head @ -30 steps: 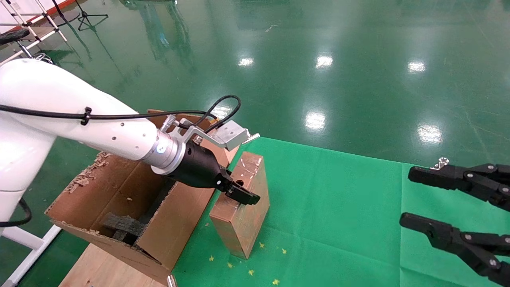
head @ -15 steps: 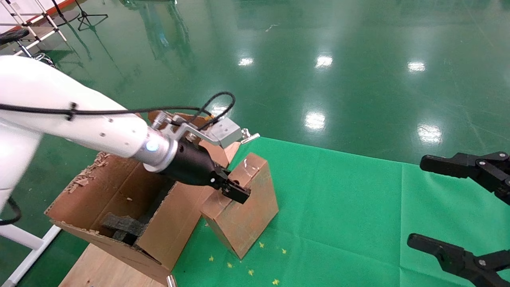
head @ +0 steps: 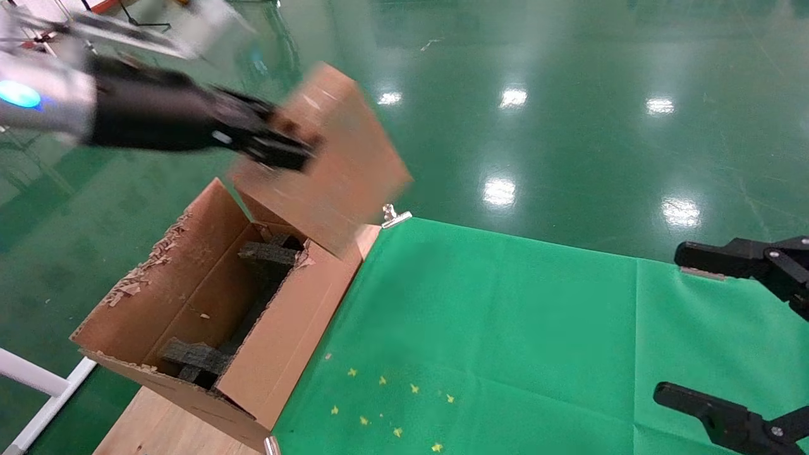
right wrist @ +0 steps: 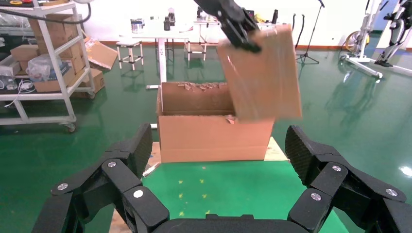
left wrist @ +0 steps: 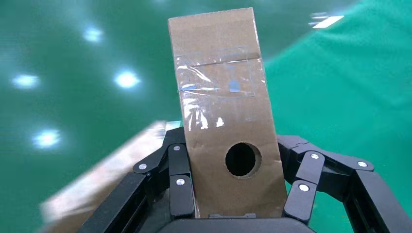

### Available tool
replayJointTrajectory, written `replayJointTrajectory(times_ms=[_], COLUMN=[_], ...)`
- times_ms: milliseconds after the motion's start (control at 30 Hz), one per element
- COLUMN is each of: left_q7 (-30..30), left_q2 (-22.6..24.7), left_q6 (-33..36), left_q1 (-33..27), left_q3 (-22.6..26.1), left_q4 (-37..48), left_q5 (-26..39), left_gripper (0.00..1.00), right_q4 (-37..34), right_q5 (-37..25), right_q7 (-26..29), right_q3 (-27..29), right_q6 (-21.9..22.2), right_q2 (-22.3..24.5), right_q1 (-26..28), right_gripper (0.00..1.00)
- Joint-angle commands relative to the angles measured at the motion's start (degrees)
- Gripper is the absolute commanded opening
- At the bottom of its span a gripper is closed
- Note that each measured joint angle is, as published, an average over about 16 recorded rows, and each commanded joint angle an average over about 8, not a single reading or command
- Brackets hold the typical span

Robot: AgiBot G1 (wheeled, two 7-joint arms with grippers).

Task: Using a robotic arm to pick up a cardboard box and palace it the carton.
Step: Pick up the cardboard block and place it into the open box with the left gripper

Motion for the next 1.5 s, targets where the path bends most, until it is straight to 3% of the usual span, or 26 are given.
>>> replayJointTrajectory(times_ms=[33,167,333,533,700,1033,1500], left_q7=[1.6,3.3,7.1,14.4,20.4,27.1,30.8], left_q2=[-2.3,-6.3,-9.4,-9.9,-9.2,-6.2,-0.4], left_q6=[0.0,-1.4,-6.2,-13.9,-17.7,-21.3,-23.7], left_q1=[-1.7,-0.2,5.8,14.0,17.5,17.9,14.1], left_q3=[-0.8,-1.4,-0.9,-0.6,-0.7,0.8,3.3], left_q4=[0.1,2.3,8.1,18.2,24.9,33.9,47.5], left_q5=[1.2,2.7,3.2,0.5,-1.0,2.1,7.7], left_gripper=[0.00,0.00,0.00,0.00,0.00,0.00,0.00], right_q4=[0.0,0.0,0.0,0.0,0.0,0.0,0.0], right_q5=[0.0,0.0,0.0,0.0,0.0,0.0,0.0], right_q7=[0.0,0.0,0.0,0.0,0.0,0.0,0.0], right_q3=[0.0,0.0,0.0,0.0,0.0,0.0,0.0], right_q6=[0.0,0.0,0.0,0.0,0.0,0.0,0.0], right_q2=[0.0,0.0,0.0,0.0,0.0,0.0,0.0], right_q1=[0.0,0.0,0.0,0.0,0.0,0.0,0.0], right_gripper=[1.00,1.00,1.00,1.00,1.00,1.00,1.00])
